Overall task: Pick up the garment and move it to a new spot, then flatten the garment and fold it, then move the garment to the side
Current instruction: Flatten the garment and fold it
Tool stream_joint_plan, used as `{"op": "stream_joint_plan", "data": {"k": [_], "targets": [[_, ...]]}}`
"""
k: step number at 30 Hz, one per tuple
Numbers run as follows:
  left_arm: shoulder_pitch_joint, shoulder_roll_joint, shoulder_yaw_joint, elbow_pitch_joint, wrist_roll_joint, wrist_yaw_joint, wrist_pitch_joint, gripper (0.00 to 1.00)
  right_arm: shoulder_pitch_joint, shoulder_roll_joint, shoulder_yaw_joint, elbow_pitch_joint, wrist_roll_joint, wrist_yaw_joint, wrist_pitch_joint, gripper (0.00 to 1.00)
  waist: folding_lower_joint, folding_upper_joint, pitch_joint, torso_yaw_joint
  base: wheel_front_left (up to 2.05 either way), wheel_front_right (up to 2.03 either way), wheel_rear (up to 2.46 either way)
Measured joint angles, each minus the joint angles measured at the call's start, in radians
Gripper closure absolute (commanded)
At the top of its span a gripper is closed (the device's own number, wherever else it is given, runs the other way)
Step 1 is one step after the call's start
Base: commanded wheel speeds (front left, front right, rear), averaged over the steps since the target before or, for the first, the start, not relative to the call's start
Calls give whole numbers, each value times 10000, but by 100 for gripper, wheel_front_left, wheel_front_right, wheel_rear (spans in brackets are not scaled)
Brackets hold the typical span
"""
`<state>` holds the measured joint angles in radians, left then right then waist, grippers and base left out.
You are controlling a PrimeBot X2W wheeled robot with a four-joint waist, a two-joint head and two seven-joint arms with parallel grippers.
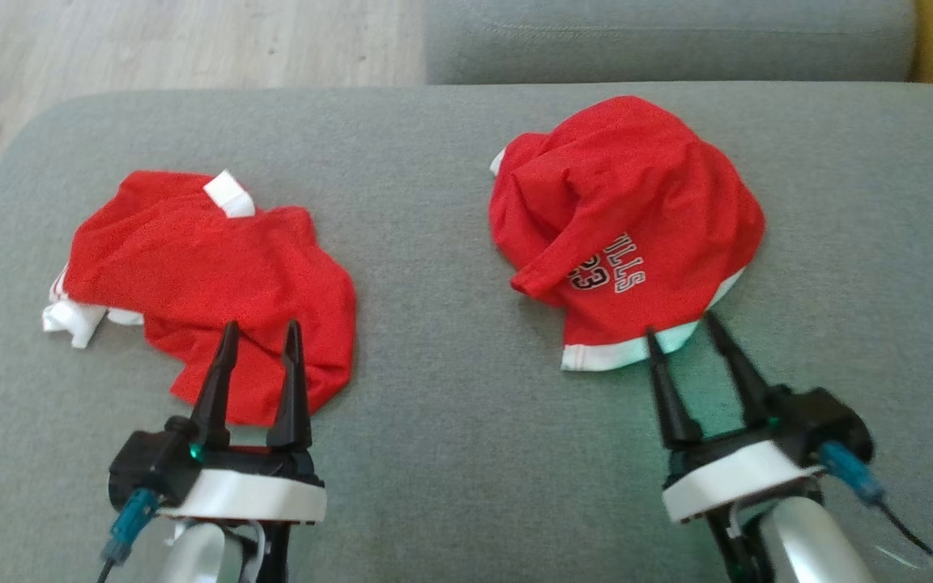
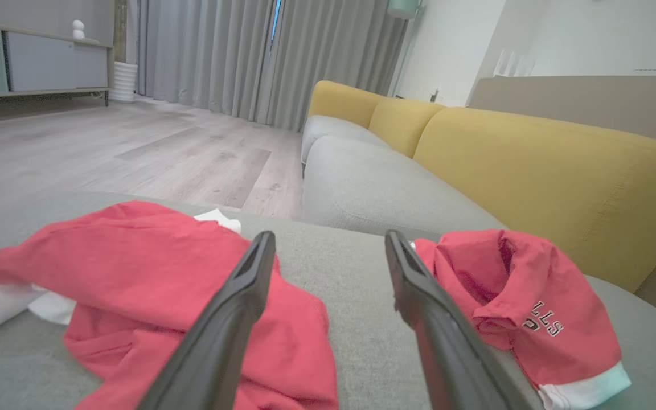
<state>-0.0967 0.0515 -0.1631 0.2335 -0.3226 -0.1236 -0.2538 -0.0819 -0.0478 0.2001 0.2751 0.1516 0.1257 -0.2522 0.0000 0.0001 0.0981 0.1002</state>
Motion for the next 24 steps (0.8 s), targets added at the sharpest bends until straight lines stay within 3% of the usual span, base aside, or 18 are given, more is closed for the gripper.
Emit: {"op": "stream_joint_plan", "data": {"k": [8,24], "targets": [[-245,-13,-278,-73,-209,-12,-2,0,-1564,-4,504,2098,-802,2,330,0,1,0,442,581,0,0,0],[-857,-46,-930,-196,-759,-86,-15,0,-4125,-50,-46,5333,-1827,2,1990,0,0,0,1445,1760,0,0,0]]}}
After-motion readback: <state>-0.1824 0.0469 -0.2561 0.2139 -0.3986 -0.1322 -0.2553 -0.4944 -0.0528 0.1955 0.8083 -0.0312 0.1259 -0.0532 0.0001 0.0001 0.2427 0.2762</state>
